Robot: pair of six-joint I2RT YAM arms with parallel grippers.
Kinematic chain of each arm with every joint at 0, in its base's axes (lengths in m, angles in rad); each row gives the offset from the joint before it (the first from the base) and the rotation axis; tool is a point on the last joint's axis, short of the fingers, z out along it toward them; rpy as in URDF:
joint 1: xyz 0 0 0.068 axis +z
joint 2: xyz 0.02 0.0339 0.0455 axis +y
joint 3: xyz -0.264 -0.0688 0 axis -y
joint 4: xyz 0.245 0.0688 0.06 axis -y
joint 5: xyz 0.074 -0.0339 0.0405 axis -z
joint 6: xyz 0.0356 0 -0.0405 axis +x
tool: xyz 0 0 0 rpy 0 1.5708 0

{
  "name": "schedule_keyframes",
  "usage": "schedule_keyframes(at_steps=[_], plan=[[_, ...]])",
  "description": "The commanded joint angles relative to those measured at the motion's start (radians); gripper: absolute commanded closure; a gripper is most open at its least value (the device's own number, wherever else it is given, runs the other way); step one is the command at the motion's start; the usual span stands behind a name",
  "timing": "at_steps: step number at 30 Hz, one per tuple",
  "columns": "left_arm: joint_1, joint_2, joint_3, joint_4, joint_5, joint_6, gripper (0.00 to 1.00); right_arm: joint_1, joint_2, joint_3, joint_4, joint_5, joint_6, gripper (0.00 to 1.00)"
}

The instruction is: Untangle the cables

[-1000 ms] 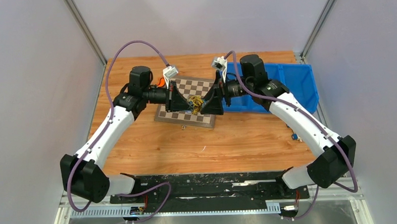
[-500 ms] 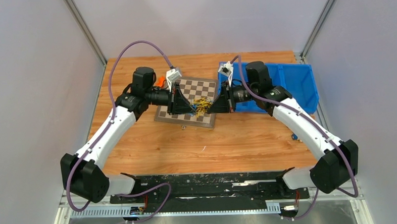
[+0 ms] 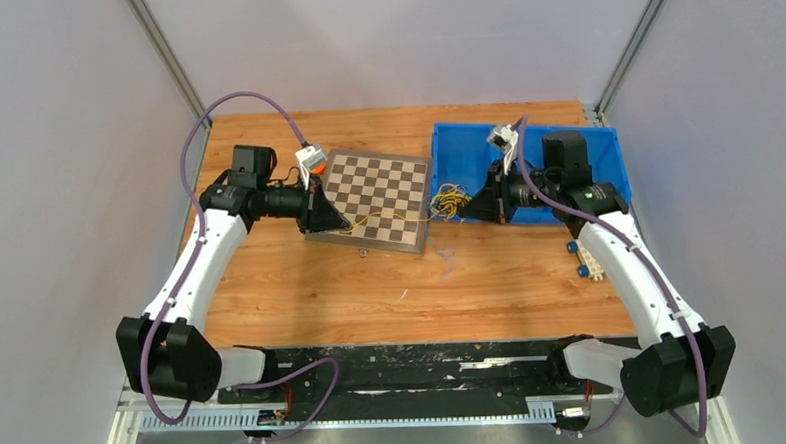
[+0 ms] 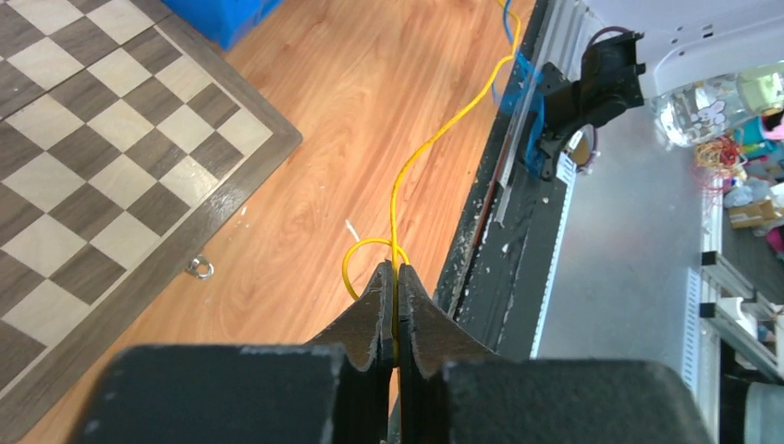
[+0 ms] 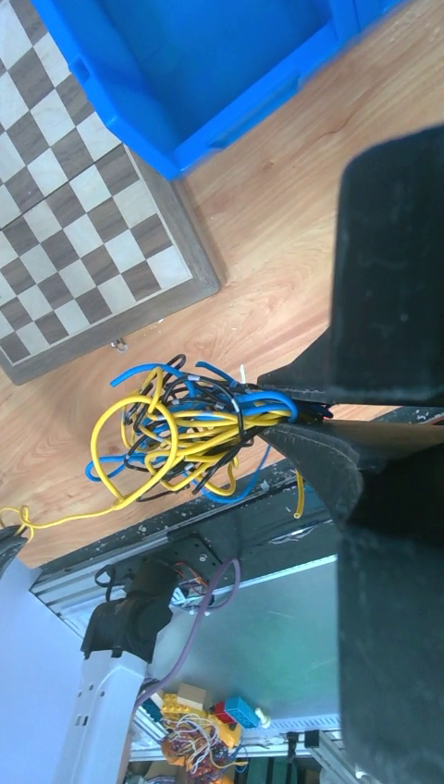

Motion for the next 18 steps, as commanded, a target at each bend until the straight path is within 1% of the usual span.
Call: schedule_keyframes(at_steps=[1, 3, 5, 6, 7, 8, 9, 10, 11, 12, 13, 14, 16, 18], plan=[[0.004, -0.046, -0.016, -0.026, 0.017, 0.077, 1.0, -0.003, -0.031, 0.009, -0.042, -0.024, -0.077, 1.0], [0.005, -0.046, -0.01, -0.064, -0.009, 0.126, 1.0, -0.009, -0.036, 0.014, -0.062, -0.023, -0.102, 1.0], [0.002, -0.045, -0.006, -0.097, 0.003, 0.161, 1.0, -0.01, -0.042, 0.012, -0.065, -0.06, -0.102, 1.0], [-0.004, -0.046, -0.006, -0.081, 0.006, 0.154, 0.96, -0.009, -0.042, 0.01, -0.064, -0.079, -0.1, 1.0], [-0.026, -0.049, -0.007, -0.065, 0.002, 0.129, 0.78, -0.006, -0.039, 0.008, -0.065, -0.097, -0.102, 1.0], [-0.04, -0.058, -0.008, -0.018, -0.008, 0.115, 0.66, -0.002, -0.032, 0.006, -0.065, -0.112, -0.107, 1.0], [-0.078, -0.064, -0.011, 0.01, -0.015, 0.079, 0.47, 0.003, -0.027, 0.006, -0.066, -0.125, -0.116, 1.0], [-0.1, -0.078, -0.012, 0.083, -0.036, 0.033, 0.39, 0.01, -0.02, 0.007, -0.066, -0.14, -0.124, 1.0], [-0.143, -0.084, -0.015, 0.129, -0.044, 0.004, 0.27, 0.02, -0.012, 0.01, -0.066, -0.155, -0.134, 1.0], [-0.163, -0.088, -0.016, 0.214, -0.056, -0.06, 0.24, 0.033, -0.006, 0.017, -0.066, -0.169, -0.145, 1.0], [-0.197, -0.082, -0.016, 0.262, -0.061, -0.094, 0.21, 0.047, 0.0, 0.023, -0.065, -0.177, -0.16, 1.0], [-0.211, -0.074, -0.013, 0.348, -0.065, -0.157, 0.2, 0.062, 0.004, 0.031, -0.064, -0.182, -0.172, 1.0], [-0.257, -0.039, 0.005, 0.425, -0.07, -0.229, 0.2, 0.086, 0.011, 0.043, -0.064, -0.183, -0.188, 1.0], [-0.302, 0.0, 0.026, 0.459, -0.073, -0.257, 0.21, 0.108, 0.017, 0.057, -0.06, -0.185, -0.192, 1.0]])
